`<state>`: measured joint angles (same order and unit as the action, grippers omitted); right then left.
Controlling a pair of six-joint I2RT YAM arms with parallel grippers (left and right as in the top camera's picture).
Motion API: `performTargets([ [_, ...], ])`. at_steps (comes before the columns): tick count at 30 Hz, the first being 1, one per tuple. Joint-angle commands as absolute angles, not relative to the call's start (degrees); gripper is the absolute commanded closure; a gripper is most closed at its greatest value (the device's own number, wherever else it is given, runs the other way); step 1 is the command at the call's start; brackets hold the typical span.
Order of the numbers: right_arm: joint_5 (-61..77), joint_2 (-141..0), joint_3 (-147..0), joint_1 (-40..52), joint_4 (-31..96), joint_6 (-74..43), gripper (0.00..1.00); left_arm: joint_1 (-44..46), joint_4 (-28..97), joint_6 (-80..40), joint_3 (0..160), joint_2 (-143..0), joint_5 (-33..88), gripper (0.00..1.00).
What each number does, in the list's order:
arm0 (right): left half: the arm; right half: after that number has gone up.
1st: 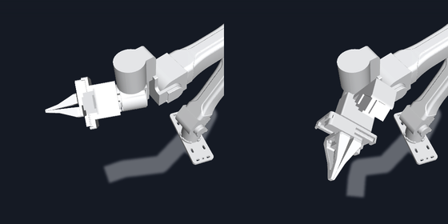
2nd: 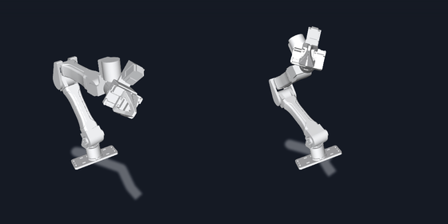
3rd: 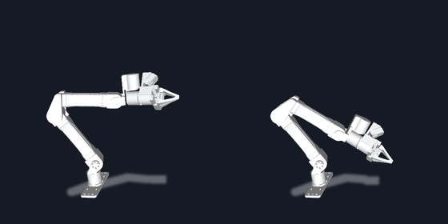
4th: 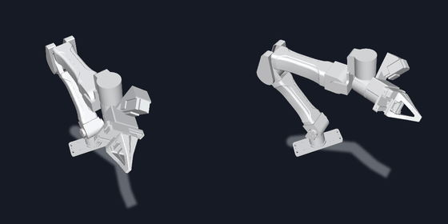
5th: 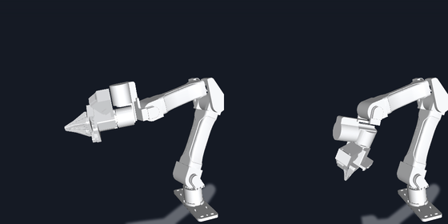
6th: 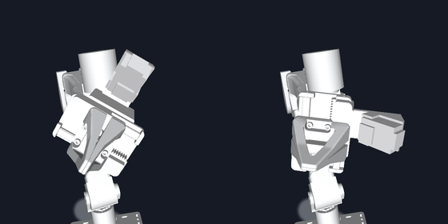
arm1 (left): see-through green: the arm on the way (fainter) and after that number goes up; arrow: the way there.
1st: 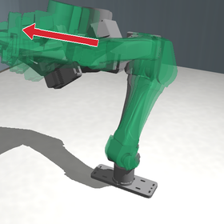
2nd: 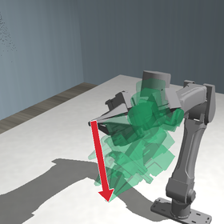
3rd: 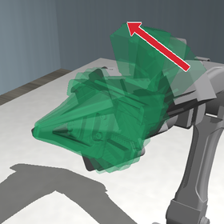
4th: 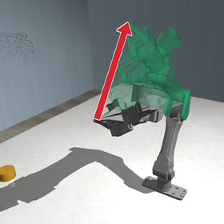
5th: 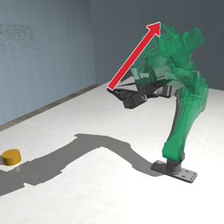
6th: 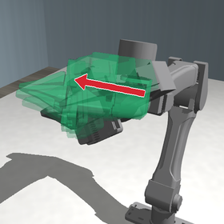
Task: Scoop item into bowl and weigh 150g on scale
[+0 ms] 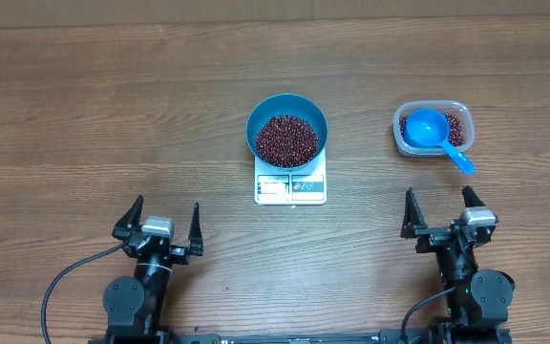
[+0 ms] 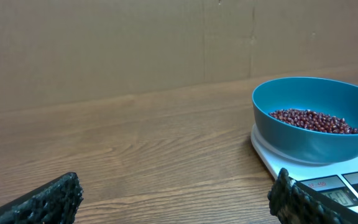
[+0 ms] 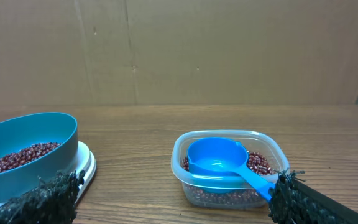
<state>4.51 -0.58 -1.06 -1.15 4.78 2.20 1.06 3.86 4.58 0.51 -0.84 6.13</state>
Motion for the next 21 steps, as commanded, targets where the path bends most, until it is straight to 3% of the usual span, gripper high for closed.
performTargets([
  [1,4.60,-0.16,-0.45,-1.37,4.45,3.09,0.00,0.67,3.97,4.25,0.25,-0.25,5.80,0.00],
  [21,4.60,-0.16,-0.45,-1.37,4.45,3.09,0.00,0.67,3.97,4.27,0.25,-0.25,5.80,0.01],
])
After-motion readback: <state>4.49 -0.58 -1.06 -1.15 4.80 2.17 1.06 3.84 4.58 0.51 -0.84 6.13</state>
